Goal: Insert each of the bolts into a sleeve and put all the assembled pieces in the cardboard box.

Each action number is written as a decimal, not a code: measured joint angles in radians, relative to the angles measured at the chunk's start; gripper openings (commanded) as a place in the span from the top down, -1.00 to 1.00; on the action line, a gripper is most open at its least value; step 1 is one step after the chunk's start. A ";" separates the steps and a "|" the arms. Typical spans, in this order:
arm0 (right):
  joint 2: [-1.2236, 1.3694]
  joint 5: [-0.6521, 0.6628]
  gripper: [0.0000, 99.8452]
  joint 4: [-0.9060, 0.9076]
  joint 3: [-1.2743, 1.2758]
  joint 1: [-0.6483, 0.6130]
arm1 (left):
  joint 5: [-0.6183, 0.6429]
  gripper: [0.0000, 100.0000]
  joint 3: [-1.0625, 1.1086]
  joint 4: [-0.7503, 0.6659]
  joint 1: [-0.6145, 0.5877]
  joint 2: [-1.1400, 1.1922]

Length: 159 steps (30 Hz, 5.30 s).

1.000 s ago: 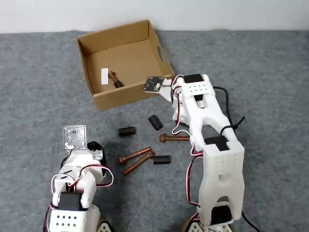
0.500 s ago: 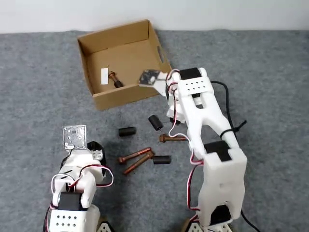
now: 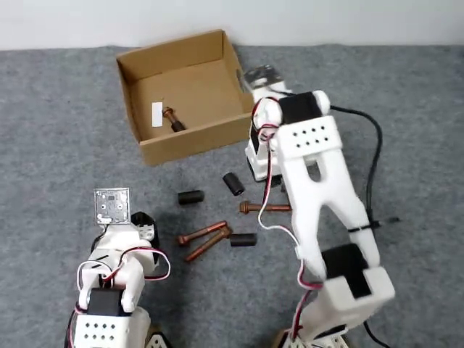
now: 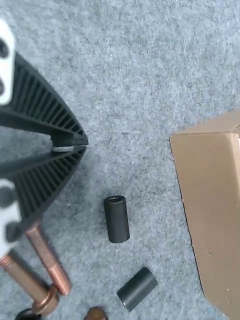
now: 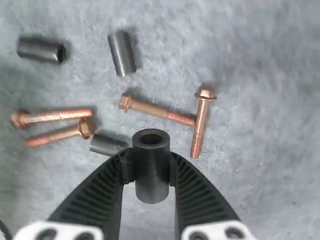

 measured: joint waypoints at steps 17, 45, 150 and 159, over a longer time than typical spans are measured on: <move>-0.729 -0.209 0.98 -0.037 0.717 0.083 | 0.000 0.99 0.000 0.000 0.000 0.000; -1.669 -0.183 0.98 -0.203 1.379 0.163 | 0.000 0.99 -0.089 0.094 0.008 0.000; -1.901 -0.144 0.98 -0.229 1.445 0.169 | 0.724 0.99 -2.536 0.671 0.704 2.475; -1.901 -0.144 0.98 -0.229 1.445 0.169 | 0.698 0.99 -2.878 0.855 0.652 2.470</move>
